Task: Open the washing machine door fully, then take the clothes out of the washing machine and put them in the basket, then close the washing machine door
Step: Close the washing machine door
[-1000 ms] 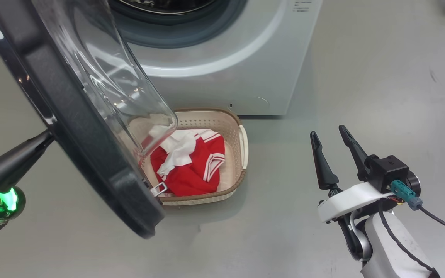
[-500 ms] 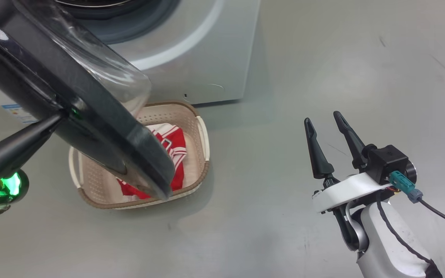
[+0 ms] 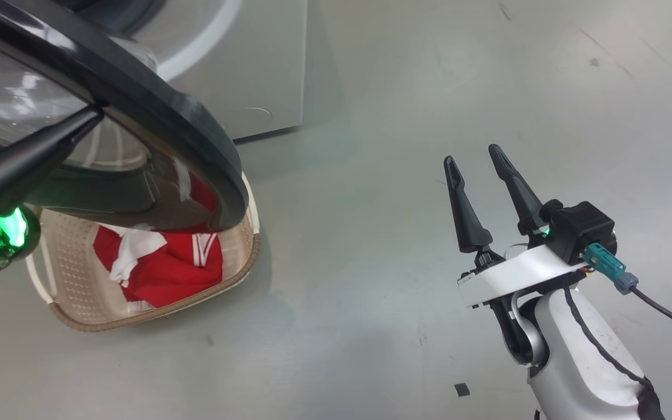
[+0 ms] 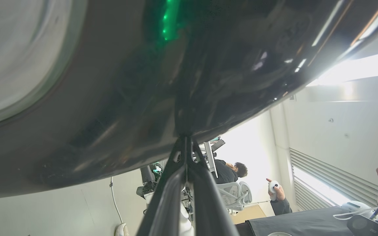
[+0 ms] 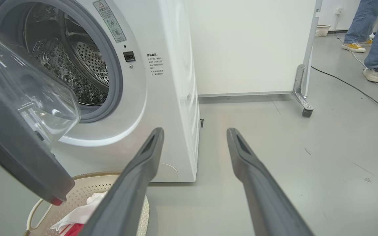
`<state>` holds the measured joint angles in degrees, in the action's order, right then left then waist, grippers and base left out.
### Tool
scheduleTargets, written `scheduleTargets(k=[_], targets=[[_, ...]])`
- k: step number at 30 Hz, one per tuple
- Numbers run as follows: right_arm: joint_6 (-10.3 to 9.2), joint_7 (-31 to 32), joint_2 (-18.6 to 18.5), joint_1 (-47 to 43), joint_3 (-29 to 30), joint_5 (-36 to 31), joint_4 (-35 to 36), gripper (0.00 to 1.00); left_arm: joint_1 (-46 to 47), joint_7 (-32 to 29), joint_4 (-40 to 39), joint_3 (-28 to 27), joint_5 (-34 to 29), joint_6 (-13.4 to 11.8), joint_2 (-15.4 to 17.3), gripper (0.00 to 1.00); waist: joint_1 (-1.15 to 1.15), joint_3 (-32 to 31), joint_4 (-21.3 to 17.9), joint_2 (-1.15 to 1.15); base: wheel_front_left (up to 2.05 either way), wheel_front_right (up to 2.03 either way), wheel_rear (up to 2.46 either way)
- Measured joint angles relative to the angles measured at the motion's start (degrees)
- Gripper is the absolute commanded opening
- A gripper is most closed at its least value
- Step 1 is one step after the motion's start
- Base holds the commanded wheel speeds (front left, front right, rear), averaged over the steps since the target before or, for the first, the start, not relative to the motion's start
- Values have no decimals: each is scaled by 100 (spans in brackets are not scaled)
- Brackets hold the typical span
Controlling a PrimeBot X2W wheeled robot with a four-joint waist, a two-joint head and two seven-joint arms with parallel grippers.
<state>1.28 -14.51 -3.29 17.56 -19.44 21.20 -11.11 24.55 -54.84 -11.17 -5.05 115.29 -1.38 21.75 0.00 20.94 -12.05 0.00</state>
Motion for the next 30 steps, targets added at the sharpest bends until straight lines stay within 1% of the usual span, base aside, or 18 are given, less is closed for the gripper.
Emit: scheduleTargets(k=[6,8,9,13,23,25,26,30], targets=[[-89,0,1,88,-109,109,120,100,377,120,164,34,-64,-250,54,0,0,188,-257,0,0,0,0],[-91,0,1,88,-129,121,127,100,442,160,191,34,-88,-264,64,0,0,223,-295,0,0,0,0],[-97,0,3,89,-168,181,142,100,589,230,282,25,-186,-316,73,0,0,290,-372,0,0,0,0],[-118,0,3,94,-238,288,179,100,905,359,441,22,-246,-390,85,0,0,419,-520,0,0,0,0],[-203,0,9,214,-336,396,277,100,1652,753,1020,29,-307,-487,52,0,0,689,-824,0,0,0,0],[-208,0,9,214,-333,396,277,100,1714,762,1087,52,-321,-487,36,0,0,708,-843,0,0,0,0],[-249,0,9,214,-334,396,276,100,1763,780,1138,81,-337,-487,24,0,0,725,-859,0,0,0,0],[-296,0,9,216,-344,399,276,100,1923,806,1341,153,-337,-489,-19,0,0,767,-895,0,0,0,0]])
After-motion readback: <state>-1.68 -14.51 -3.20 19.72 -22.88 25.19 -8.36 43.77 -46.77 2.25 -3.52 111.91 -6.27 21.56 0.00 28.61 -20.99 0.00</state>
